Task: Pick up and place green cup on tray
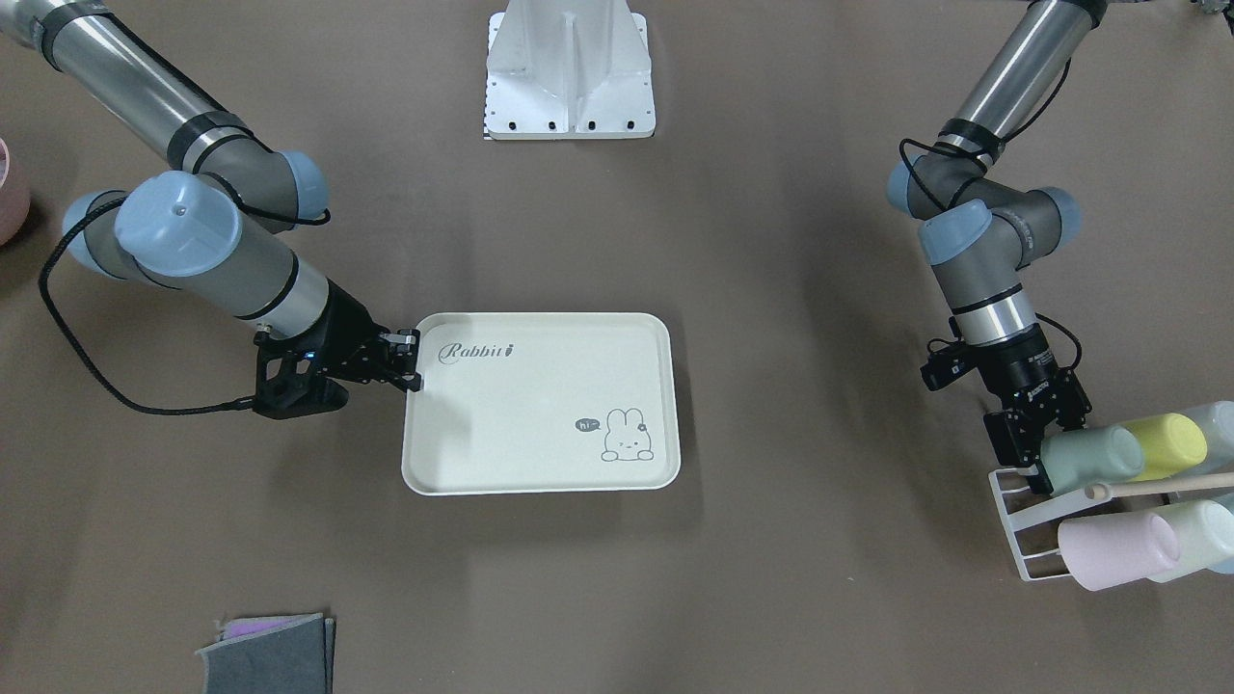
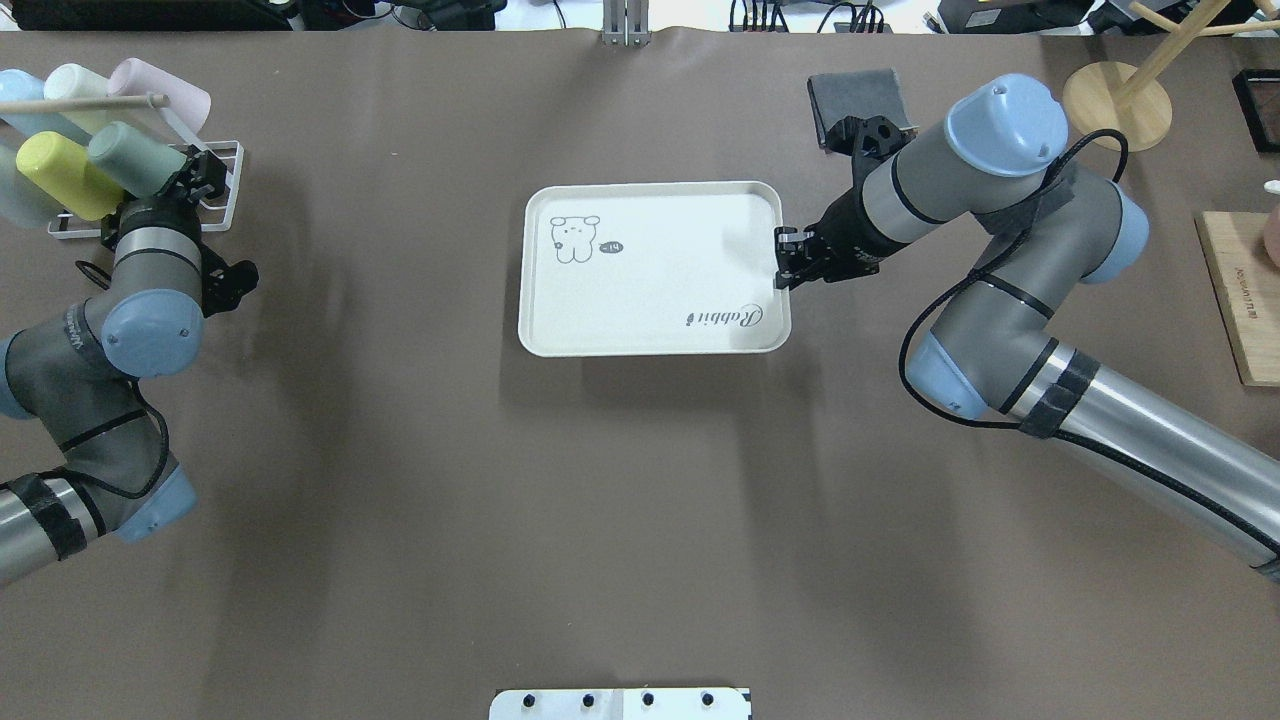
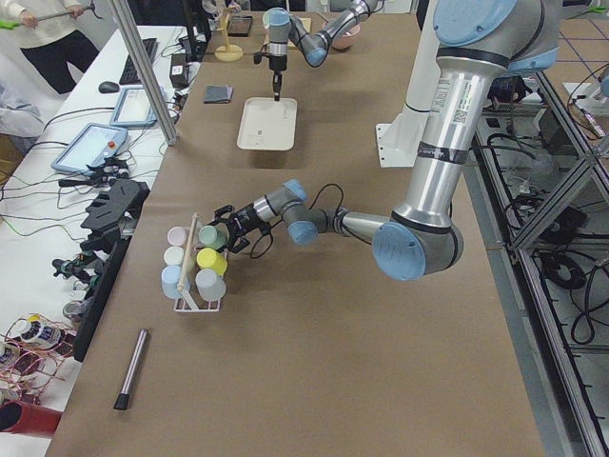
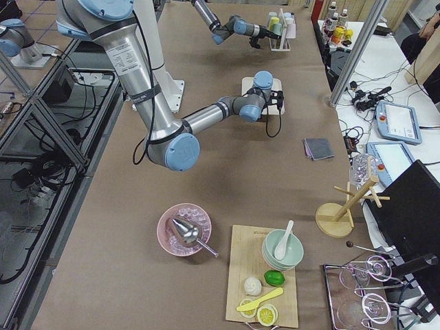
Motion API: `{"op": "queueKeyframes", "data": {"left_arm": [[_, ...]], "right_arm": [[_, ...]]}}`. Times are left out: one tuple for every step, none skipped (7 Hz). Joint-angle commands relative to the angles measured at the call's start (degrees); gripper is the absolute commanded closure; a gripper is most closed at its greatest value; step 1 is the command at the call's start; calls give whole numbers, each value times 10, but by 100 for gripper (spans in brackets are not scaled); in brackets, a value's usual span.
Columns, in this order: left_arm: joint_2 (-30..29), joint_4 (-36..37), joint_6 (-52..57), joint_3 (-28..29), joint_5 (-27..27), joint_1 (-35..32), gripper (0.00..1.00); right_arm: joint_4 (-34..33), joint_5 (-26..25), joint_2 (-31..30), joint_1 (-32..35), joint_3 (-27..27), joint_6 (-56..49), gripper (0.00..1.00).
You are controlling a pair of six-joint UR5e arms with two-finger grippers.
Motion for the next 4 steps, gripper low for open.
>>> {"op": "queueKeyframes", "data": {"left_arm": [[1,0,-1,1,0,0,6],[3,-2,-3,1,0,0,12],[6,-19,-3,8,0,0,14],[7,-44,-2,25,0,0,15]], "right_arm": [[3,-8,2,-22,-6,12,100],[3,-8,3,-25,-6,11,100],[4,-8,3,-25,-6,11,100],[4,-8,4,-27,-7,11,100]]}}
